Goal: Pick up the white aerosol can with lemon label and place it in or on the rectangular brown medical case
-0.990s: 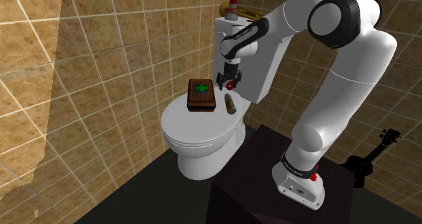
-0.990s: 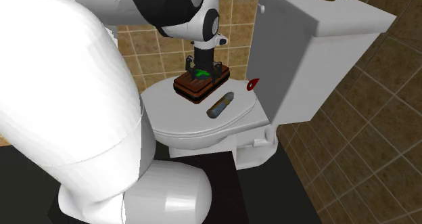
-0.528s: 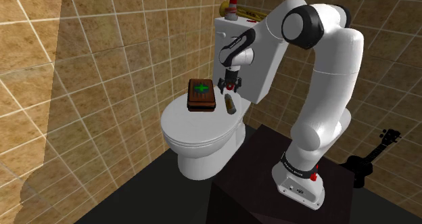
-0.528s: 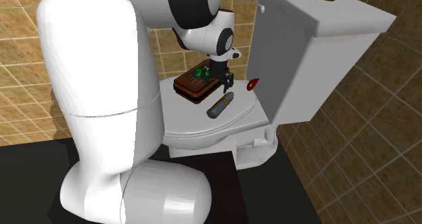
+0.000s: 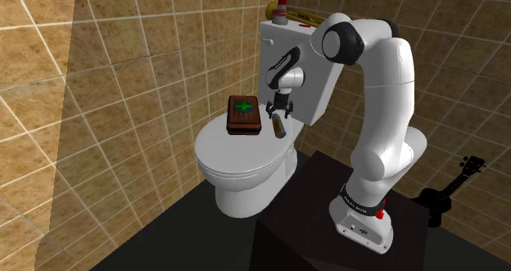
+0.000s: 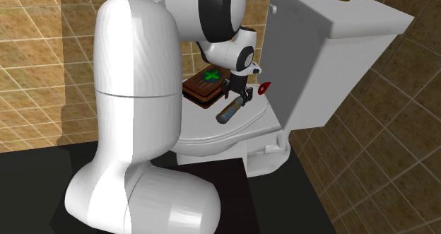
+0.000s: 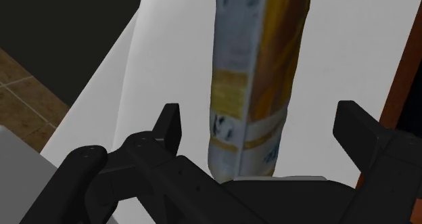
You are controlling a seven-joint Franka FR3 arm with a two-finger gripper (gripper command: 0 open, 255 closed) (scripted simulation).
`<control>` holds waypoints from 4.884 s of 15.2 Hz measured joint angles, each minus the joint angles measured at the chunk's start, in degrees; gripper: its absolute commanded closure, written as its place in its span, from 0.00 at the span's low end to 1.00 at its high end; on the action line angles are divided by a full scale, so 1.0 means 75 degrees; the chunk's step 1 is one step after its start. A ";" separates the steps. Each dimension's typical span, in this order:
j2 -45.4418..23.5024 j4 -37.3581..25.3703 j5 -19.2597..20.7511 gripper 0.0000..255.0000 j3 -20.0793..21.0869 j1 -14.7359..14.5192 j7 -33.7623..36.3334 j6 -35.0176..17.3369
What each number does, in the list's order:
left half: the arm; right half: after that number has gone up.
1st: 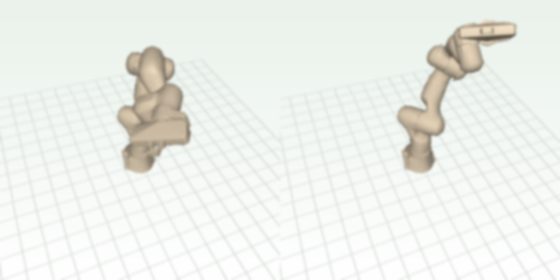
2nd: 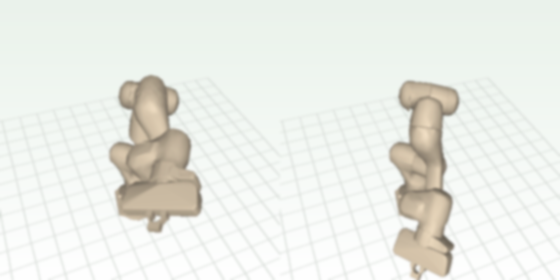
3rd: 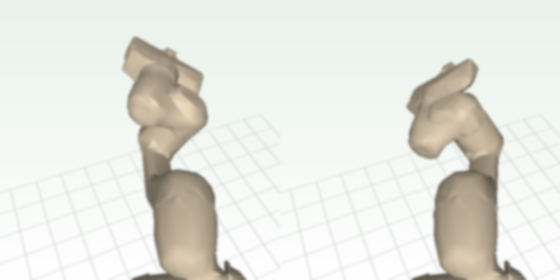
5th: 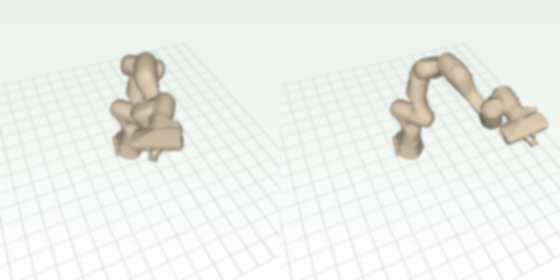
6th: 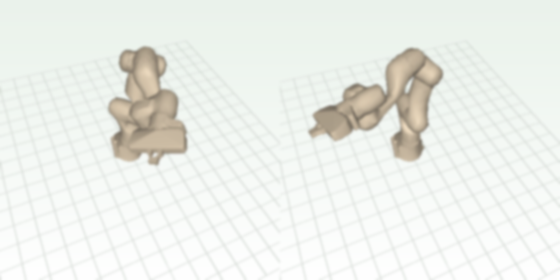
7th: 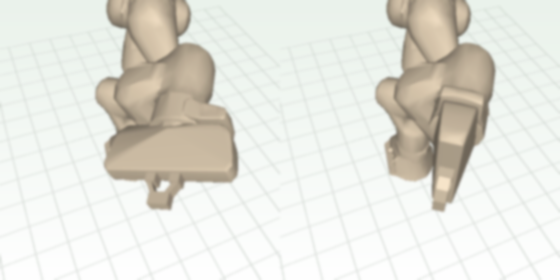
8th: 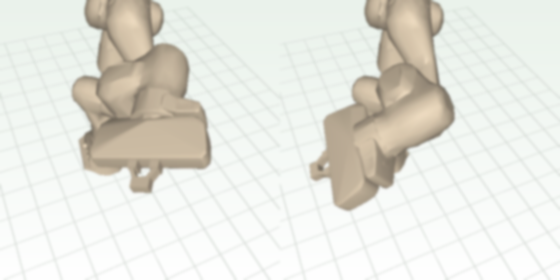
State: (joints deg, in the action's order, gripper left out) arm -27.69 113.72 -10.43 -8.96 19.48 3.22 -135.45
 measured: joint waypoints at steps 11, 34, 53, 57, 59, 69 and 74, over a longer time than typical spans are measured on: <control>-0.0478 0.0023 -0.0143 0.00 0.0092 0.0049 -0.0084 -0.0497; 0.0340 0.0081 0.0080 1.00 -0.0055 -0.0049 0.0090 0.0253; 0.1552 -0.0301 0.0452 1.00 -0.0211 -0.0166 0.0409 0.1814; 0.1627 -0.0487 0.0484 1.00 -0.0207 -0.0193 0.0484 0.2068; 0.1324 -0.0978 0.0446 1.00 -0.0122 -0.0290 0.0673 0.2250; -0.0935 -0.4607 0.0305 1.00 0.0293 -0.0800 0.1786 0.3552; -0.2004 -0.6172 0.0275 1.00 0.0406 -0.0945 0.2146 0.4024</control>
State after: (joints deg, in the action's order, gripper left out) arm -42.72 67.43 -8.37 -5.92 12.39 19.32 -105.27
